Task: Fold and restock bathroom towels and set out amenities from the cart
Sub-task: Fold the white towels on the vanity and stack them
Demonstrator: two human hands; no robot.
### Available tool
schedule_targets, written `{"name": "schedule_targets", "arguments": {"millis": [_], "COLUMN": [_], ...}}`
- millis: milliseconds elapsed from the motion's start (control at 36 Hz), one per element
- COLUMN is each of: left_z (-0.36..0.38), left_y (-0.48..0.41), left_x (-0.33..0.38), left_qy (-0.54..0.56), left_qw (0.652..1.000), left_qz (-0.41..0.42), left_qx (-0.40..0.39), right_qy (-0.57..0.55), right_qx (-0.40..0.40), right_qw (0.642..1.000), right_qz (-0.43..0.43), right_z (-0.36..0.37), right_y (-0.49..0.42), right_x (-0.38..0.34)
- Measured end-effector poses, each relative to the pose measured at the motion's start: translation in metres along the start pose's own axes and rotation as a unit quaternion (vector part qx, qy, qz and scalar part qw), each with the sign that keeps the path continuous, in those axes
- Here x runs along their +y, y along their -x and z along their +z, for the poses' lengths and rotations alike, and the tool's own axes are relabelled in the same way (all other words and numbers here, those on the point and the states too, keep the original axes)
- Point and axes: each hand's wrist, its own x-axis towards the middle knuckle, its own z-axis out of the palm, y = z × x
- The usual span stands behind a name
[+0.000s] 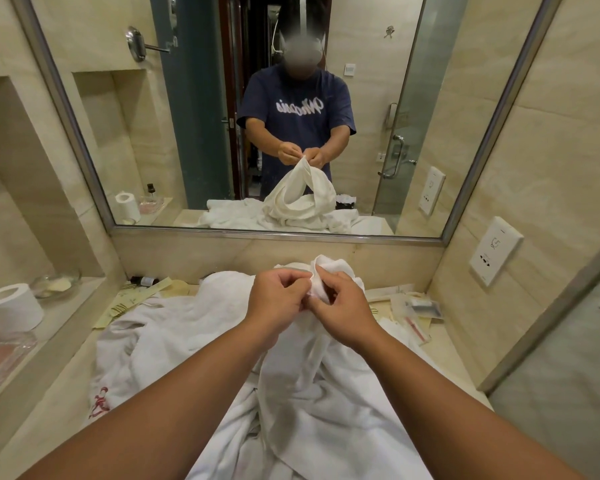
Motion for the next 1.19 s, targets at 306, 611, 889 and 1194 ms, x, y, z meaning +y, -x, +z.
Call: {"name": "schedule_targets", "arguments": {"millis": [306,611,889,1194], "left_z": [0.005,0.002,-0.031,-0.034], "left_y": [-0.003,-0.008,-0.032,-0.015], "left_x": [0.004,0.016,0.002,0.001], "left_qy": [-0.035,0.041,-0.125,-0.51], "left_qw": [0.999,0.996,0.99,0.793], "left_qz": [-0.004,-0.078,-0.031,0.001], "left_qx": [0.009,-0.002,-0.048,-0.334], "right_qy": [0.012,0.038,-0.151,-0.317], "right_qx": [0.082,-0.001,0.062,0.135], "right_qw": [0.996,0.999,0.983,0.916], "right_qz": [-0.03,-0.024,0.089,0.204], "right_z": [0.001,0.005,0.006,-0.006], "right_y": [0.001,-0.002,0.01,0.024], "right_x": [-0.001,0.0,-0.008,-0.021]}}
